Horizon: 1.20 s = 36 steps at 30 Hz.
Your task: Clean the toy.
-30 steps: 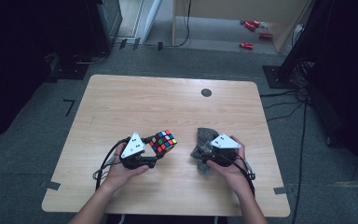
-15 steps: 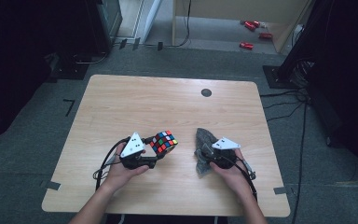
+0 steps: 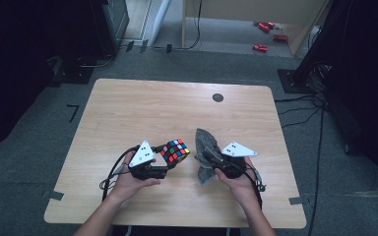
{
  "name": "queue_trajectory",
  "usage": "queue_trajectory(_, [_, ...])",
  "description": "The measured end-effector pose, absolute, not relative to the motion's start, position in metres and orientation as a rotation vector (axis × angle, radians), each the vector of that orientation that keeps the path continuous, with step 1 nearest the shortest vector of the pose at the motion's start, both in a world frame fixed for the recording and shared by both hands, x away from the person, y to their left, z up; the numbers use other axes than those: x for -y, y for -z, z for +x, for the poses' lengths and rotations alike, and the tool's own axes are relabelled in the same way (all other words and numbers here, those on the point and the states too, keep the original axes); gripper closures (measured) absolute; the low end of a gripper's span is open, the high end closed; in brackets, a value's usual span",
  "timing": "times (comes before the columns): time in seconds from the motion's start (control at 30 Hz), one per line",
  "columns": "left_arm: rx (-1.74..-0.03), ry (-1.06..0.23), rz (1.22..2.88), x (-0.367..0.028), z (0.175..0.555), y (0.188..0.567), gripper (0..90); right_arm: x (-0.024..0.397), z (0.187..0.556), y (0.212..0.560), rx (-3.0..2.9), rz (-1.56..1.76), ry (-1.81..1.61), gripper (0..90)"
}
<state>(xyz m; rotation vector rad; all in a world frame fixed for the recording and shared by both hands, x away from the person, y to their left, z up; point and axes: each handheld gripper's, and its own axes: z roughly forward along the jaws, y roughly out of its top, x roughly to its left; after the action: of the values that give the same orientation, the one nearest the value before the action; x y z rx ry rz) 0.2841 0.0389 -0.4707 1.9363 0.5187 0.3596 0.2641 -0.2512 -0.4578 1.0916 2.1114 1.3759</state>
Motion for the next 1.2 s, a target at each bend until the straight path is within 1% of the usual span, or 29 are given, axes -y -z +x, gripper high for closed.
queue_trajectory(0.13, [-0.492,-0.392,1.963,-0.034,0.281,0.473,34.4,0.235,0.251,0.435,-2.071,1.0,-1.475,70.1])
queue_trajectory(0.27, [-0.445,-0.39,1.96,-0.03,0.276,0.472,34.4,0.227,0.245,0.426,-2.095,1.027,-1.624,69.4])
queue_trajectory(0.33, [-0.416,-0.376,1.961,-0.027,0.273,0.471,34.4,0.224,0.245,0.428,-2.102,1.044,-1.644,69.5])
queue_trajectory(0.47, [-0.388,-0.438,1.97,-0.025,0.268,0.47,34.5,0.222,0.248,0.439,-2.096,1.064,-1.605,69.3])
queue_trajectory(0.63, [-0.411,-0.408,1.963,-0.027,0.271,0.469,34.7,0.229,0.253,0.445,-2.087,1.131,-1.562,69.0])
queue_trajectory(0.87, [-0.384,-0.396,1.965,-0.02,0.265,0.469,34.9,0.214,0.24,0.428,-2.093,1.011,-1.569,67.6])
queue_trajectory(0.93, [-0.393,-0.397,1.963,-0.021,0.266,0.468,34.8,0.219,0.244,0.431,-2.085,1.035,-1.57,67.4])
queue_trajectory(1.03, [-0.423,-0.397,1.974,-0.024,0.269,0.468,34.7,0.229,0.253,0.446,-2.075,1.11,-1.527,67.3])
queue_trajectory(1.1, [-0.435,-0.379,1.973,-0.025,0.271,0.469,34.7,0.231,0.253,0.451,-2.078,1.141,-1.545,67.9])
queue_trajectory(1.2, [-0.445,-0.364,1.962,-0.023,0.271,0.469,34.7,0.225,0.247,0.442,-2.075,1.091,-1.597,68.0])
